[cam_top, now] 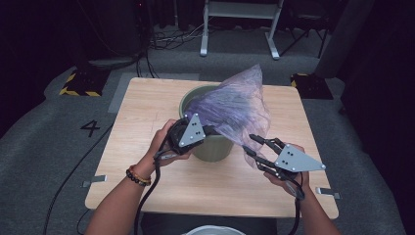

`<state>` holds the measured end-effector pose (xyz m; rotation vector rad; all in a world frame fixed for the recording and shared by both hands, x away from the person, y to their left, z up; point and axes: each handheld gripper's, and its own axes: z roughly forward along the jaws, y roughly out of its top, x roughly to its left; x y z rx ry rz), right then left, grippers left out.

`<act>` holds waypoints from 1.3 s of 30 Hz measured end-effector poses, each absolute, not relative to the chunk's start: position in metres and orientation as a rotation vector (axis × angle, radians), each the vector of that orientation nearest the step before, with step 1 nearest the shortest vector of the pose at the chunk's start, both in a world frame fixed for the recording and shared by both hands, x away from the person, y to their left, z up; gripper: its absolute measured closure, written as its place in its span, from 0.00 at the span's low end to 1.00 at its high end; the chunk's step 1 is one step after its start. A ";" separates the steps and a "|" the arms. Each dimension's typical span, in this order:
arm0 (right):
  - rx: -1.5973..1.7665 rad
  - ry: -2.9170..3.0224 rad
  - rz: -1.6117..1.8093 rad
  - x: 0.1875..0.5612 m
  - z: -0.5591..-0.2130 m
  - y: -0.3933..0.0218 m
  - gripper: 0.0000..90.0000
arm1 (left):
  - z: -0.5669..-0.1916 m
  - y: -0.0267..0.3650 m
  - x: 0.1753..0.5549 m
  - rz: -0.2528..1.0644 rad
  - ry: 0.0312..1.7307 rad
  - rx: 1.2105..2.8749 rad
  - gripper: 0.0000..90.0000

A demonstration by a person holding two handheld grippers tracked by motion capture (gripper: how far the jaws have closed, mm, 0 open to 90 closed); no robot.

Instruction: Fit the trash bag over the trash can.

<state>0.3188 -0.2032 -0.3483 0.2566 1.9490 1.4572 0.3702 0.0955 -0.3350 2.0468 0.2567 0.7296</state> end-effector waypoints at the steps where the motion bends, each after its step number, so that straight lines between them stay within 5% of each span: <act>1: 0.253 1.950 1.476 0.317 -0.347 -0.204 0.58 | -0.336 0.099 0.370 0.727 0.260 2.041 1.00; 7: 0.324 1.895 1.528 0.314 -0.339 -0.221 0.45 | -0.339 0.119 0.368 0.729 0.301 1.994 1.00; 21: 0.601 2.098 1.602 0.352 -0.371 -0.230 0.41 | -0.355 0.148 0.365 0.711 0.382 1.933 0.99; 27: 0.570 2.126 1.649 0.358 -0.376 -0.222 0.44 | -0.362 0.153 0.362 0.713 0.413 1.921 0.78; 30: 0.528 2.130 1.650 0.359 -0.376 -0.216 0.49 | -0.364 0.159 0.360 0.709 0.471 1.916 0.49; 32: 0.504 2.121 1.650 0.359 -0.375 -0.214 0.55 | -0.366 0.165 0.357 0.688 0.473 1.896 0.40; 39: 0.468 2.047 1.628 0.355 -0.365 -0.208 0.55 | -0.364 0.176 0.337 0.602 0.458 1.882 0.21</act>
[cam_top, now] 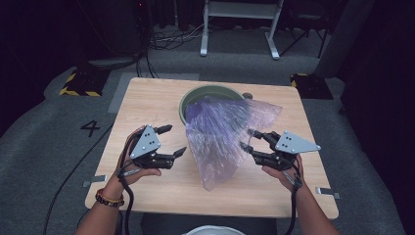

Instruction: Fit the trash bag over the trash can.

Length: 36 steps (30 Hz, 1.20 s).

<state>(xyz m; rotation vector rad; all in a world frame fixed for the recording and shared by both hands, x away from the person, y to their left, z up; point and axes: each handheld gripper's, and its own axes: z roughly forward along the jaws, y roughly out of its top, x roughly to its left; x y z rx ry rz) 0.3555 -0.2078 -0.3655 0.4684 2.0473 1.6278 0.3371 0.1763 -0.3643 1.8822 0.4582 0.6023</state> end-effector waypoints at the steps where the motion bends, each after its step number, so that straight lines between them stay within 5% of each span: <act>1: 0.465 2.046 1.624 0.355 -0.364 -0.207 0.55 | -0.363 0.174 0.333 0.597 0.453 1.881 0.20; 13: 0.451 2.018 1.528 0.353 -0.349 -0.186 0.55 | -0.344 0.083 0.303 0.544 0.272 1.962 0.17; 22: 0.435 2.005 1.497 0.349 -0.343 -0.180 0.53 | -0.350 0.034 0.312 0.609 0.323 2.003 0.19; 29: 0.423 2.014 1.498 0.347 -0.344 -0.178 0.52 | -0.350 0.037 0.327 0.746 0.370 2.007 0.73; 34: 0.440 2.007 1.476 0.349 -0.345 -0.180 0.53 | -0.345 0.053 0.327 0.744 0.348 1.966 0.97; 36: 0.457 2.001 1.453 0.351 -0.347 -0.181 0.53 | -0.341 0.061 0.326 0.717 0.337 1.955 0.97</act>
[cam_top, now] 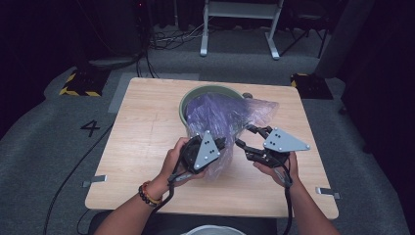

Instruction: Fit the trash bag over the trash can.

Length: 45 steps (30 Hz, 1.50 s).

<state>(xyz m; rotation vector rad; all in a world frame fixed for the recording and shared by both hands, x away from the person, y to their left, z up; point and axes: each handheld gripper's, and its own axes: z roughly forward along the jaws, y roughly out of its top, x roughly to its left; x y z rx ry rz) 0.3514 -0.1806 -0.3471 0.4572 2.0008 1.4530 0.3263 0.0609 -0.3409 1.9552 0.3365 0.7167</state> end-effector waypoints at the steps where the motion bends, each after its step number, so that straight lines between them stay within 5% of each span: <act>1: 0.465 1.999 1.443 0.353 -0.348 -0.181 0.53 | -0.339 0.064 0.326 0.727 0.335 1.949 1.00; 12: 0.504 2.045 1.450 0.360 -0.357 -0.180 0.54 | -0.330 0.093 0.337 0.667 0.406 1.867 1.00; 26: 0.318 2.198 1.560 0.330 -0.365 -0.155 0.36 | -0.336 0.083 0.335 0.678 0.371 1.897 1.00; 29: 0.398 2.161 1.508 0.335 -0.369 -0.147 0.43 | -0.337 0.083 0.334 0.678 0.370 1.889 1.00; 37: 0.496 2.070 1.410 0.341 -0.376 -0.144 0.97 | -0.337 0.097 0.335 0.696 0.389 1.859 1.00; 45: 0.579 2.028 1.415 0.345 -0.377 -0.174 1.00 | -0.338 0.135 0.346 0.791 0.496 1.825 1.00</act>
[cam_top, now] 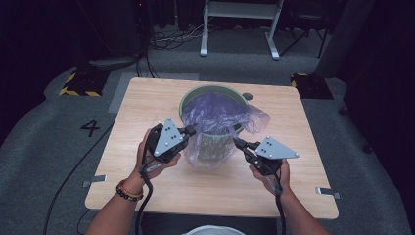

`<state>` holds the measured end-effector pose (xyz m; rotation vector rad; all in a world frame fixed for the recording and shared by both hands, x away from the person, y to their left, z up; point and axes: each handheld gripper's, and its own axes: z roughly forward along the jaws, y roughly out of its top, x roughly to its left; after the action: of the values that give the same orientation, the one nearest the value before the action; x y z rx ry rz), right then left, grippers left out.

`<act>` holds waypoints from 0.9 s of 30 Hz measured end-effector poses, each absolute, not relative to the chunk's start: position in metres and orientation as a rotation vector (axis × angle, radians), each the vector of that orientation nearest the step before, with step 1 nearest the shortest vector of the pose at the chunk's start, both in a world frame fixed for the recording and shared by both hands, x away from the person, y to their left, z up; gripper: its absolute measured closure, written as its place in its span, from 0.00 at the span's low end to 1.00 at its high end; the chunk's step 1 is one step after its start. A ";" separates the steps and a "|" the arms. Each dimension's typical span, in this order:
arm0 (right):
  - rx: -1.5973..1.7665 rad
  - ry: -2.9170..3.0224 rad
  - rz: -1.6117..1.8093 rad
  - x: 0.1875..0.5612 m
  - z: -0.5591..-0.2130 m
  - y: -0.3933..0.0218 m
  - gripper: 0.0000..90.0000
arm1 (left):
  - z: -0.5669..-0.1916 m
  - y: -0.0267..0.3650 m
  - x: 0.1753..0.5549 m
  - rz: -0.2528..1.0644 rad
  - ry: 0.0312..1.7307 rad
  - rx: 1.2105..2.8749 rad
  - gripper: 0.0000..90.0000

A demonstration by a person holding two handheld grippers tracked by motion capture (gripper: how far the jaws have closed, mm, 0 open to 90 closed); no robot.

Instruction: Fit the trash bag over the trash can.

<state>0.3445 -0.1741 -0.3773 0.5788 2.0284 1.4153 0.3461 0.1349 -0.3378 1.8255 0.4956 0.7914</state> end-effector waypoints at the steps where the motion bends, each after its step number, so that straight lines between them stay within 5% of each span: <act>1: 0.594 2.023 1.418 0.346 -0.377 -0.179 1.00 | -0.338 0.140 0.348 0.804 0.512 1.825 1.00; 10: 0.741 1.961 1.382 0.366 -0.382 -0.210 1.00 | -0.354 0.174 0.374 0.821 0.652 1.834 1.00; 22: 0.894 1.996 1.373 0.406 -0.406 -0.225 1.00 | -0.397 0.184 0.400 0.662 0.723 1.923 1.00; 27: 0.830 1.972 1.415 0.400 -0.405 -0.223 0.65 | -0.396 0.183 0.395 0.655 0.700 1.907 1.00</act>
<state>0.4004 -0.2231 -0.4053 0.8304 1.9720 1.4146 0.3950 0.1825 -0.3956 1.9067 0.7003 0.6550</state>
